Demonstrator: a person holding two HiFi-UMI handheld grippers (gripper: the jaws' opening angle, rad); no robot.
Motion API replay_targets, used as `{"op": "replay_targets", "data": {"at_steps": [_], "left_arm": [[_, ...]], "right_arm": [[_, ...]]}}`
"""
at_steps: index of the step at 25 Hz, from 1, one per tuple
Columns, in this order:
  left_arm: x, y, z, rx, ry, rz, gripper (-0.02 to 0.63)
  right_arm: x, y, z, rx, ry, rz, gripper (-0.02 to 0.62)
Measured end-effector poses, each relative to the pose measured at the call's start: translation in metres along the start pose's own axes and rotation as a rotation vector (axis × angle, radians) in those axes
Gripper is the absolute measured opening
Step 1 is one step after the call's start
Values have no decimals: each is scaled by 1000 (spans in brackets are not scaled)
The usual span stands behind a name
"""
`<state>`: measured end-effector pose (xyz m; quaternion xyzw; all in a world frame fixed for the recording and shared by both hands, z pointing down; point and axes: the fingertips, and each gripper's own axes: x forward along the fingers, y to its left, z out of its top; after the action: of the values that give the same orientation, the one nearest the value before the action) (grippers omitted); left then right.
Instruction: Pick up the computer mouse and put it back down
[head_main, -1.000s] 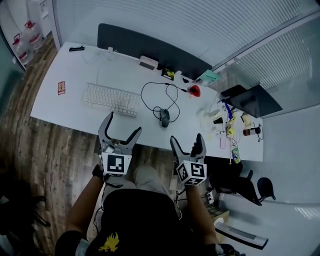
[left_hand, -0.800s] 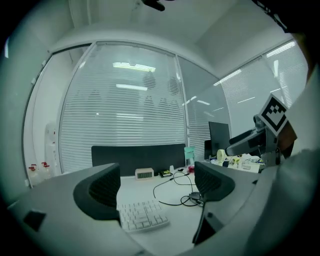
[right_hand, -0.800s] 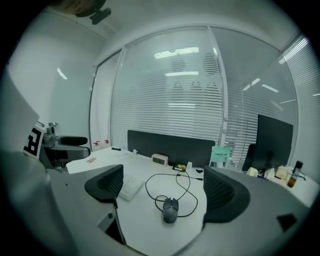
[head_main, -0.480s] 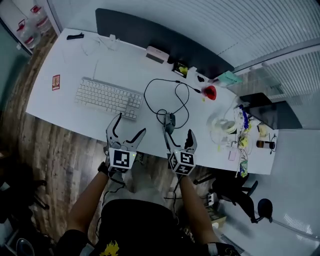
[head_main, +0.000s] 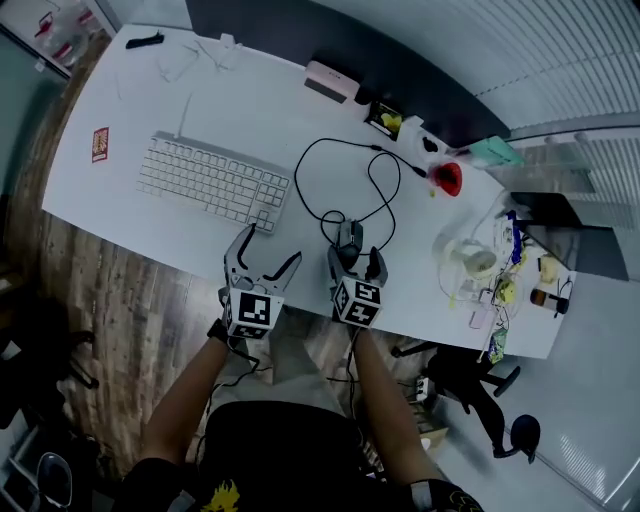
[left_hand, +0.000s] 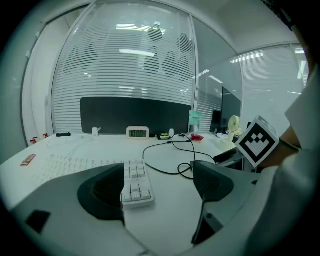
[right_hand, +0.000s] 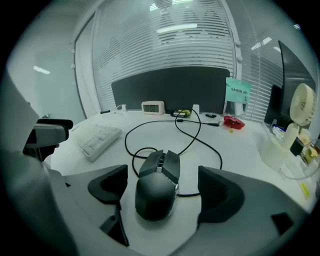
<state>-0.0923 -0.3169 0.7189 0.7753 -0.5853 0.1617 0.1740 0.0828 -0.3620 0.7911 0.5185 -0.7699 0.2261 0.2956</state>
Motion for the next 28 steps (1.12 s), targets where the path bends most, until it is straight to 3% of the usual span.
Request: {"op": "replay_targets", "data": {"at_steps": [6, 8, 9, 10, 11, 14, 22, 28], "left_arm": [[6, -3, -16, -33, 39, 18, 391], [7, -6, -16, -34, 49, 10, 349], [6, -8, -13, -35, 47, 7, 275], [5, -9, -9, -37, 40, 7, 162], [2, -10, -5, -40, 33, 12, 94], [-7, -9, 5, -41, 34, 23, 25], [-54, 1, 59, -61, -52, 25, 12], [-90, 0, 125, 46, -150, 15, 12]], "right_arm": [[18, 1, -6, -20, 29, 23, 418], [22, 3, -7, -42, 47, 34, 363], [23, 4, -7, -50, 55, 39, 322], [23, 3, -7, -57, 62, 42, 318], [22, 2, -6, -63, 68, 43, 314], [16, 2, 2, -56, 64, 38, 309], [-58, 19, 76, -47, -104, 22, 303], [-132, 31, 139, -93, -264, -23, 302]]}}
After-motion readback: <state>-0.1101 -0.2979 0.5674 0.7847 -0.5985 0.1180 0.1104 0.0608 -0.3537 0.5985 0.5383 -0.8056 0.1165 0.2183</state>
